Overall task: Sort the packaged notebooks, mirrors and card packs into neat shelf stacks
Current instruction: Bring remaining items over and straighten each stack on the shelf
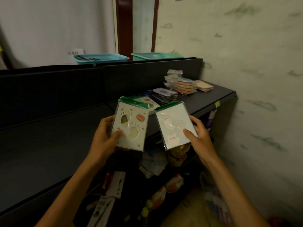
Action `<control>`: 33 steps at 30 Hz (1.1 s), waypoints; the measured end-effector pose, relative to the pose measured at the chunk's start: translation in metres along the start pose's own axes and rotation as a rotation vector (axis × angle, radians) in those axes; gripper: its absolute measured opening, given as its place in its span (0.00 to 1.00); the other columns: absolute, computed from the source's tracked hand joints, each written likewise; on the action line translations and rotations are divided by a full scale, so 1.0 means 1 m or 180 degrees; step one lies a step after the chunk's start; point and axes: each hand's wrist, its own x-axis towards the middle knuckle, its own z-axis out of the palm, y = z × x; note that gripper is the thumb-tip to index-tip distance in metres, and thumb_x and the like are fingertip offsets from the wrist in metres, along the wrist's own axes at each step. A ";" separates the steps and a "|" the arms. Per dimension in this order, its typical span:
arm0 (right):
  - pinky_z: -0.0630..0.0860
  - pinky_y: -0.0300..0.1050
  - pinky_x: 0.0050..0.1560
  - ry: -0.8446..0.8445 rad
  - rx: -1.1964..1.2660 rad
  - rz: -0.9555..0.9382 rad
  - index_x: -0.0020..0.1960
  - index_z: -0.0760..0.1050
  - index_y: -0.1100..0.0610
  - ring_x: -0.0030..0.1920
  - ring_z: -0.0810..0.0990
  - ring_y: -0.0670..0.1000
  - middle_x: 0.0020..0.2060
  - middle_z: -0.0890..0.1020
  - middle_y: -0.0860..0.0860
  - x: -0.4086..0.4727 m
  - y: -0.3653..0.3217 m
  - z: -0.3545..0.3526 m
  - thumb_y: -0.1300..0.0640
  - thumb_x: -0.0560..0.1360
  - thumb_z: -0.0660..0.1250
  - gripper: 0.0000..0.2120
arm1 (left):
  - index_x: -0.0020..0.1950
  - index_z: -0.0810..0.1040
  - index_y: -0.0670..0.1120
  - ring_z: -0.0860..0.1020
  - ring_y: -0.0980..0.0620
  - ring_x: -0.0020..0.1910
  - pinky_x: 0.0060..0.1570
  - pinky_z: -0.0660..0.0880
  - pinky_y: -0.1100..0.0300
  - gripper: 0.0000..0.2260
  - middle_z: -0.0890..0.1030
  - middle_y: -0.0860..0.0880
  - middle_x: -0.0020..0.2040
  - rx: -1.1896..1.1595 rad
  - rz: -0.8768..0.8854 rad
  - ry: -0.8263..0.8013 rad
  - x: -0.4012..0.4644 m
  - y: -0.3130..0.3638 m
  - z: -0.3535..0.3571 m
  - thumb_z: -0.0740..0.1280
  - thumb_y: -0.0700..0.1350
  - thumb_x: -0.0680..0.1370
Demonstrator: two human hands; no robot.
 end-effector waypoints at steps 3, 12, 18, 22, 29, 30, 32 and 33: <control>0.79 0.39 0.33 -0.0073 -0.0031 0.0017 0.68 0.64 0.48 0.47 0.82 0.43 0.58 0.77 0.50 0.025 0.009 -0.010 0.60 0.77 0.64 0.22 | 0.69 0.65 0.51 0.77 0.47 0.59 0.48 0.80 0.47 0.21 0.72 0.48 0.64 0.0036 0.0006 0.0024 0.024 -0.008 0.019 0.64 0.40 0.77; 0.81 0.43 0.36 -0.0350 -0.0183 0.0099 0.69 0.62 0.46 0.48 0.82 0.45 0.57 0.76 0.47 0.133 0.020 -0.016 0.58 0.78 0.64 0.23 | 0.68 0.66 0.53 0.77 0.49 0.58 0.47 0.80 0.50 0.21 0.73 0.50 0.64 -0.0102 -0.0073 0.0338 0.109 -0.028 0.055 0.65 0.40 0.77; 0.82 0.46 0.34 -0.0706 -0.0047 -0.0005 0.68 0.64 0.49 0.48 0.83 0.46 0.56 0.78 0.47 0.205 0.027 0.018 0.60 0.77 0.65 0.23 | 0.68 0.66 0.51 0.77 0.54 0.53 0.39 0.77 0.62 0.21 0.73 0.49 0.63 -0.0009 0.0008 0.0873 0.147 -0.027 0.049 0.65 0.38 0.77; 0.83 0.45 0.38 -0.0922 -0.0024 -0.0020 0.68 0.64 0.49 0.51 0.81 0.48 0.55 0.76 0.47 0.237 0.032 0.046 0.61 0.77 0.65 0.22 | 0.69 0.65 0.49 0.77 0.51 0.55 0.39 0.78 0.61 0.22 0.72 0.48 0.64 0.0064 0.0009 0.1059 0.155 -0.024 0.036 0.64 0.38 0.77; 0.82 0.52 0.36 -0.1215 0.0103 0.0125 0.67 0.66 0.53 0.52 0.81 0.53 0.57 0.76 0.51 0.265 0.048 0.084 0.64 0.76 0.65 0.22 | 0.69 0.65 0.50 0.77 0.52 0.54 0.41 0.77 0.60 0.22 0.72 0.47 0.65 0.0149 -0.0140 0.1375 0.156 -0.024 0.024 0.64 0.37 0.77; 0.82 0.55 0.40 -0.1202 0.0054 0.0181 0.66 0.66 0.53 0.53 0.81 0.53 0.58 0.77 0.52 0.267 0.051 0.087 0.64 0.76 0.65 0.21 | 0.69 0.65 0.50 0.76 0.51 0.56 0.41 0.77 0.59 0.22 0.72 0.47 0.65 0.0172 -0.0148 0.1405 0.156 -0.025 0.024 0.64 0.37 0.77; 0.83 0.54 0.41 -0.1218 -0.0095 0.0229 0.64 0.67 0.54 0.52 0.81 0.54 0.58 0.77 0.54 0.269 0.054 0.090 0.64 0.76 0.66 0.19 | 0.69 0.65 0.50 0.76 0.49 0.58 0.42 0.77 0.58 0.22 0.72 0.47 0.65 0.0190 -0.0160 0.1472 0.155 -0.024 0.025 0.64 0.37 0.77; 0.83 0.52 0.39 -0.1248 -0.0181 0.0219 0.64 0.68 0.56 0.51 0.81 0.53 0.58 0.77 0.55 0.270 0.055 0.091 0.64 0.76 0.66 0.18 | 0.69 0.65 0.50 0.76 0.49 0.58 0.42 0.77 0.58 0.22 0.72 0.47 0.65 0.0178 -0.0168 0.1501 0.154 -0.024 0.027 0.64 0.37 0.77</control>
